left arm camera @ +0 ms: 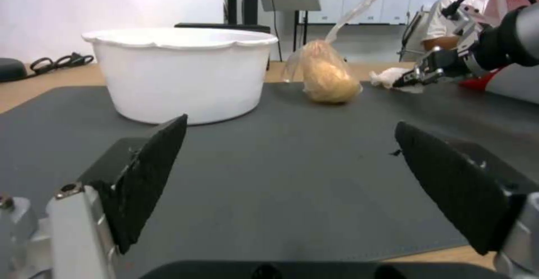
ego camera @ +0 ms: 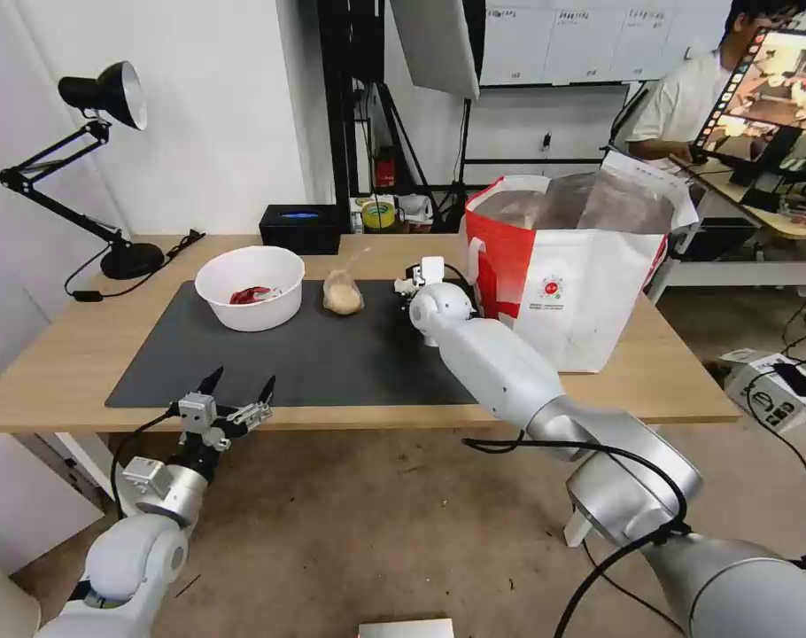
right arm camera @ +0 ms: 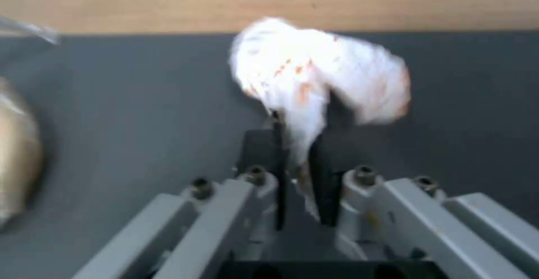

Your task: Pick up the trash from the table and place it into the takeout bag.

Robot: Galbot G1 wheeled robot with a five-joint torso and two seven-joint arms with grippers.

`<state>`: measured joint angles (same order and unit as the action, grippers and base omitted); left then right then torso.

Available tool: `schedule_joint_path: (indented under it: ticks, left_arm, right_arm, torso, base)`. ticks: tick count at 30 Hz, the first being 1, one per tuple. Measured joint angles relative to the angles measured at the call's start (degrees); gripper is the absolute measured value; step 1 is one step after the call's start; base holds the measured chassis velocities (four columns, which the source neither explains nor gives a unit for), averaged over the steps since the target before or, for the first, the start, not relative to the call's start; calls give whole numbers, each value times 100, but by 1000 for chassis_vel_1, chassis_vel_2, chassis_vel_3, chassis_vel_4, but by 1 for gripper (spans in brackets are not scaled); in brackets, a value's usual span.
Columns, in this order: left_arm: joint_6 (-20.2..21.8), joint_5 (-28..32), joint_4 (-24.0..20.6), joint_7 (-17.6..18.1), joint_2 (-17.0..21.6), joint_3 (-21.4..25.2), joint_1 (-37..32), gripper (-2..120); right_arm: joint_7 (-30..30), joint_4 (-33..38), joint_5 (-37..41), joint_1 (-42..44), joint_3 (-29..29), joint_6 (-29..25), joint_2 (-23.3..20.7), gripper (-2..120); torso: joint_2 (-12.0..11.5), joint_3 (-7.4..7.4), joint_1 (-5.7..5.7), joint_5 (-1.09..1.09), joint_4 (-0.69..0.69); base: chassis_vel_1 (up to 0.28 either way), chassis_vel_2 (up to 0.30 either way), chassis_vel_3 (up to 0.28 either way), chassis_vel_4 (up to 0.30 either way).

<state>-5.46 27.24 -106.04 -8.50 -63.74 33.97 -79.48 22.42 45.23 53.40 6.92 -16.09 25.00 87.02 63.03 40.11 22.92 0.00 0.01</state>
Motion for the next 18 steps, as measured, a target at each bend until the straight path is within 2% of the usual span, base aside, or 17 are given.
schedule_joint_path:
  ticks: [3, 7, 9, 10, 13, 14, 16, 17, 18]
  left_arm:
    - [-3, 2, -2, 8, 2, 12, -9, 100]
    - [-4, 10, -26, 37, -3, 22, -20, 100]
    - [-4, 14, -55, 61, -14, 27, -26, 100]
    - [-4, 14, -55, 61, -14, 27, -26, 100]
    - [-4, 15, -79, 79, -31, 36, -38, 100]
    - [-4, 15, -79, 79, -31, 36, -38, 100]
    - [-4, 16, -80, 85, -37, 52, -56, 100]
    - [-6, 16, -83, 87, -39, 59, -66, 100]
    - [-6, 16, -83, 87, -39, 59, -66, 100]
  right_arm:
    - [-231, 152, 12, 69, 0, -193, -76, 2]
    - [-477, 565, 131, 174, -17, -431, -267, 0]
    - [-569, 1127, 314, 299, -107, -569, -533, 0]
    - [-569, 1127, 314, 299, -107, -569, -533, 0]
    - [-545, 1976, 521, 528, -193, -648, -947, 0]
    - [-545, 1976, 521, 528, -193, -648, -947, 0]
    - [-526, 2698, 599, 758, -209, -722, -1287, 0]
    - [-556, 3352, 628, 954, -205, -827, -1578, 0]
    - [-556, 3352, 628, 954, -205, -827, -1578, 0]
  torso:
    - [0, 0, 0, 0, 0]
    - [0, 0, 0, 0, 0]
    - [0, 0, 0, 1, 0]
    - [0, 0, 0, 1, 0]
    - [0, 0, 0, 1, 0]
    - [0, 0, 0, 1, 0]
    - [0, 0, 0, 1, -2]
    - [0, 0, 0, 1, -1]
    - [0, 0, 0, 1, -1]
  base:
    - [0, 0, 0, 0]
    - [0, 0, 0, 0]
    - [0, 0, 0, 0]
    - [0, 0, 0, 0]
    - [0, 0, 0, 0]
    - [0, 0, 0, 0]
    - [0, 0, 0, 0]
    - [0, 0, 0, 0]
    - [0, 0, 0, 0]
